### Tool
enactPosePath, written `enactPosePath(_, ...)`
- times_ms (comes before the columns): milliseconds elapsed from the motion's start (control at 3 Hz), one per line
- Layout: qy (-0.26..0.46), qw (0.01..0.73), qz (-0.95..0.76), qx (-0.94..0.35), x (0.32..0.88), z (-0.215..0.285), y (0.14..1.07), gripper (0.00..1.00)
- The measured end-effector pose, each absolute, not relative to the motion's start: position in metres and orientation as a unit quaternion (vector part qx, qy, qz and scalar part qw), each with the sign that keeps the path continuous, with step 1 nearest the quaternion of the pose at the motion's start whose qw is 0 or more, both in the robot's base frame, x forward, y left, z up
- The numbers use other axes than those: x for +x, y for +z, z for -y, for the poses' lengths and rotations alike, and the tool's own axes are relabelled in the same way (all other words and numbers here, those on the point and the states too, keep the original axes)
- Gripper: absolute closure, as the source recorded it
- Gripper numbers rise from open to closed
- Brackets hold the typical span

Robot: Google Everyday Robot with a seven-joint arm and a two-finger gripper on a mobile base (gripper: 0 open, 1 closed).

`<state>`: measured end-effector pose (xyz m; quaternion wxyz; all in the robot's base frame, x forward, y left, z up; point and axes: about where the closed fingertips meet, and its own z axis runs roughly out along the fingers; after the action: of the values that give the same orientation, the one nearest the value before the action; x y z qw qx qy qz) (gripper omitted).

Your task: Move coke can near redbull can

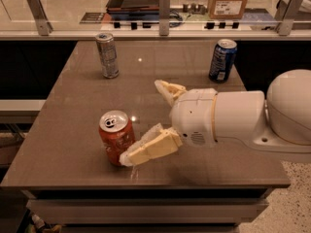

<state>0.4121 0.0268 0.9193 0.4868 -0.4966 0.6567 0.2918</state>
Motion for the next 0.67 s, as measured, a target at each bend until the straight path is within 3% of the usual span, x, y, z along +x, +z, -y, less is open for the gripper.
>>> enactPosePath(667, 0.327, 0.474, -0.633, -0.518, 0.415, -0.056, 0.906, 0.0)
